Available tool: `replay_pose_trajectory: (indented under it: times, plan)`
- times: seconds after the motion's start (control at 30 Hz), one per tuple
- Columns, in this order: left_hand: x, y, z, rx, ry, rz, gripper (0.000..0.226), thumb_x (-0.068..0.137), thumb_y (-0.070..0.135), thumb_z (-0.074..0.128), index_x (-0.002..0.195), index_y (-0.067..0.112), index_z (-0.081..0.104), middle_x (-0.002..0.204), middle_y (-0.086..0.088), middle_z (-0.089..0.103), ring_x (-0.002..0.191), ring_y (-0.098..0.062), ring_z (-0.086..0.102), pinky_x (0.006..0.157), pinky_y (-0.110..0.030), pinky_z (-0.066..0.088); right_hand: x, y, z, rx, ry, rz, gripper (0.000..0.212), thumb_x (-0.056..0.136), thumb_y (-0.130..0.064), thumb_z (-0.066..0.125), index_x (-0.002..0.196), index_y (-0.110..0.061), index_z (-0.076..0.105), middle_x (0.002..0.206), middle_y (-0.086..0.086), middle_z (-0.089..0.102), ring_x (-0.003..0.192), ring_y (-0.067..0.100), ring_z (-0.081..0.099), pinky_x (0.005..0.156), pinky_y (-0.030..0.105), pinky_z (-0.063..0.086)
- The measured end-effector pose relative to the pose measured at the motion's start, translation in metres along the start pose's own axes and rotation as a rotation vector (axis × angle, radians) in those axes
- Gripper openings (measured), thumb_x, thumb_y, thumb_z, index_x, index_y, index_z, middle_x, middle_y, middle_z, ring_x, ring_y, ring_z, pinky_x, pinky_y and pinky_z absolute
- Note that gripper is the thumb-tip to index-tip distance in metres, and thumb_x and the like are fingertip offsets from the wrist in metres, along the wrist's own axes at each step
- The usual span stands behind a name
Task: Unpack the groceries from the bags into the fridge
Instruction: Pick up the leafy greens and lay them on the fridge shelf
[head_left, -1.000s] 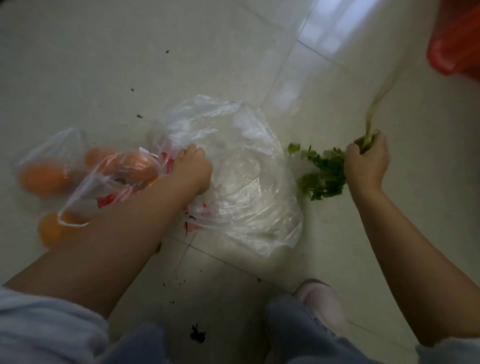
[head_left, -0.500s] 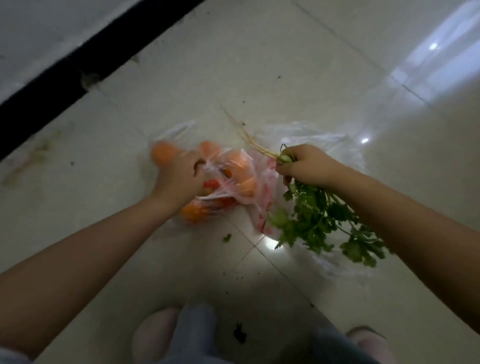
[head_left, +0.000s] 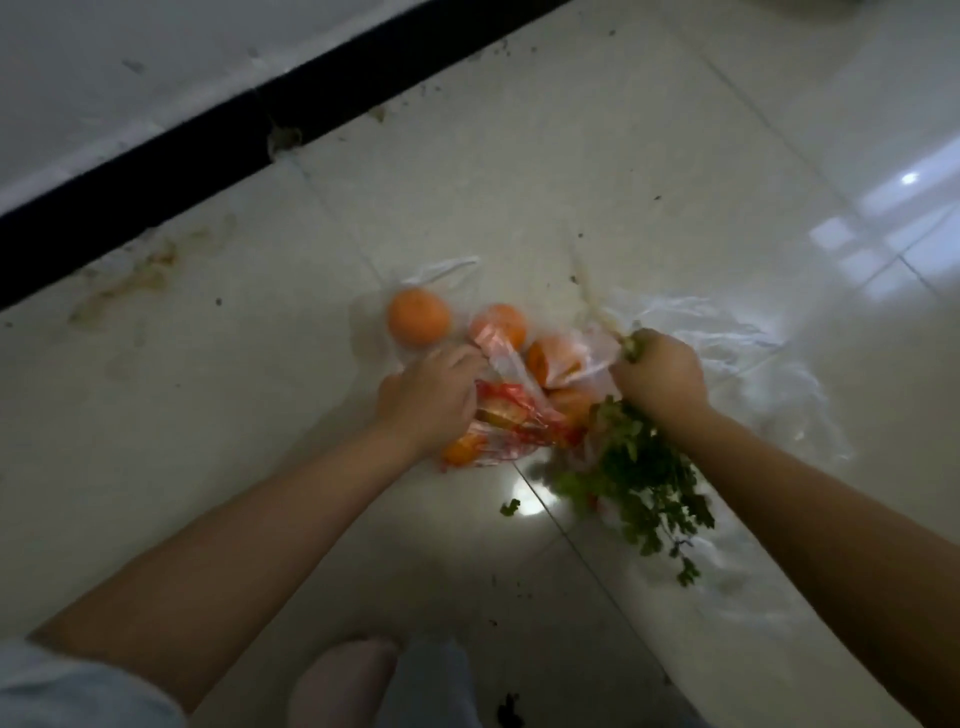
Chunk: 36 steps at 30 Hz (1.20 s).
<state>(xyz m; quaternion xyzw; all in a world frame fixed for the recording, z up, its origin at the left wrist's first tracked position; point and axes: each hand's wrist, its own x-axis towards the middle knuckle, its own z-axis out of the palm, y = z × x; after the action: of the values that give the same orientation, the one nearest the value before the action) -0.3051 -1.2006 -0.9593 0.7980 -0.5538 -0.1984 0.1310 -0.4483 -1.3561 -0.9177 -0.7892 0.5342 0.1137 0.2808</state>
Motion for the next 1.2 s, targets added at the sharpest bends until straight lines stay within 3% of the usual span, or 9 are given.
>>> replay_pose_trajectory:
  times: [0.07, 0.17, 0.3, 0.4, 0.47, 0.53, 0.8, 1.03, 1.2]
  plan:
    - [0.021, 0.010, 0.002, 0.123, -0.070, 0.196, 0.046, 0.076, 0.009, 0.055, 0.120, -0.003, 0.061, 0.125, -0.023, 0.061, 0.119, -0.039, 0.057, 0.100, -0.052, 0.043, 0.009, 0.016, -0.016, 0.124, 0.057, 0.118, 0.024, 0.090, -0.015, 0.048, 0.099, 0.004, 0.059, 0.076, 0.013, 0.057, 0.079, 0.031, 0.057, 0.068, 0.034, 0.048]
    - [0.045, 0.031, 0.000, 0.371, -0.400, 0.281, 0.051, 0.095, 0.029, 0.046, 0.142, 0.011, 0.037, 0.143, -0.011, 0.046, 0.141, -0.026, 0.031, 0.119, -0.043, 0.011, 0.014, 0.025, -0.020, 0.109, 0.035, 0.136, 0.018, 0.090, -0.016, 0.048, 0.082, -0.003, 0.056, 0.067, 0.007, 0.050, 0.071, 0.025, 0.052, 0.066, 0.031, 0.044]
    - [0.034, 0.037, -0.011, 0.333, -0.643, 0.245, 0.042, 0.099, 0.043, 0.032, 0.119, 0.010, 0.051, 0.111, -0.013, 0.064, 0.109, -0.031, 0.058, 0.091, -0.038, 0.042, 0.019, 0.032, -0.011, 0.027, 0.010, 0.141, 0.016, 0.090, -0.015, 0.050, 0.076, -0.008, 0.053, 0.062, 0.001, 0.047, 0.058, 0.015, 0.049, 0.052, 0.023, 0.039]
    - [0.017, 0.029, -0.007, -0.052, -0.463, -0.044, 0.035, 0.102, 0.029, 0.031, 0.116, 0.008, 0.055, 0.115, -0.011, 0.061, 0.110, -0.028, 0.056, 0.089, -0.033, 0.040, 0.015, 0.038, -0.002, -0.093, -0.038, 0.137, 0.018, 0.090, -0.019, 0.051, 0.092, -0.003, 0.059, 0.075, 0.007, 0.054, 0.073, 0.022, 0.055, 0.066, 0.029, 0.046]
    - [0.013, 0.015, -0.005, -0.063, -0.294, -0.279, 0.031, 0.101, 0.021, 0.034, 0.124, 0.010, 0.053, 0.126, -0.011, 0.058, 0.117, -0.029, 0.053, 0.097, -0.036, 0.040, 0.012, 0.041, 0.005, -0.128, -0.089, 0.136, 0.024, 0.091, -0.022, 0.050, 0.096, -0.001, 0.060, 0.084, 0.011, 0.057, 0.081, 0.024, 0.056, 0.073, 0.031, 0.047]
    - [0.012, 0.006, 0.002, -0.003, -0.290, -0.381, 0.032, 0.097, 0.020, 0.041, 0.126, 0.012, 0.051, 0.131, -0.012, 0.055, 0.121, -0.030, 0.052, 0.100, -0.040, 0.043, 0.009, 0.042, 0.012, -0.135, -0.121, 0.124, 0.026, 0.090, -0.025, 0.052, 0.097, -0.002, 0.061, 0.091, 0.013, 0.064, 0.085, 0.025, 0.061, 0.075, 0.031, 0.049]
    - [0.034, 0.028, 0.013, 0.301, -0.496, 0.046, 0.062, 0.085, 0.024, 0.062, 0.139, 0.016, 0.033, 0.132, -0.012, 0.044, 0.122, -0.031, 0.046, 0.091, -0.039, 0.044, 0.003, 0.044, 0.016, -0.094, -0.131, 0.086, 0.028, 0.089, -0.025, 0.054, 0.093, 0.001, 0.063, 0.084, 0.015, 0.061, 0.080, 0.027, 0.058, 0.067, 0.029, 0.042]
    - [0.029, 0.044, 0.040, 0.166, -0.473, -0.109, 0.057, 0.084, 0.048, 0.058, 0.131, 0.019, 0.044, 0.138, -0.017, 0.038, 0.128, -0.037, 0.039, 0.101, -0.041, 0.038, -0.008, 0.047, -0.010, 0.174, -0.151, 0.084, 0.023, 0.084, -0.014, 0.062, 0.101, 0.002, 0.062, 0.093, 0.018, 0.062, 0.096, 0.031, 0.060, 0.091, 0.041, 0.050]
    - [0.042, 0.050, 0.051, 0.002, -0.412, -0.301, 0.054, 0.068, 0.055, 0.041, 0.104, 0.018, 0.059, 0.121, -0.018, 0.057, 0.114, -0.037, 0.052, 0.095, -0.039, 0.043, -0.012, 0.063, -0.011, 0.305, -0.161, 0.096, 0.019, 0.080, -0.008, 0.065, 0.098, 0.000, 0.063, 0.066, 0.000, 0.049, 0.084, 0.021, 0.053, 0.080, 0.035, 0.046]
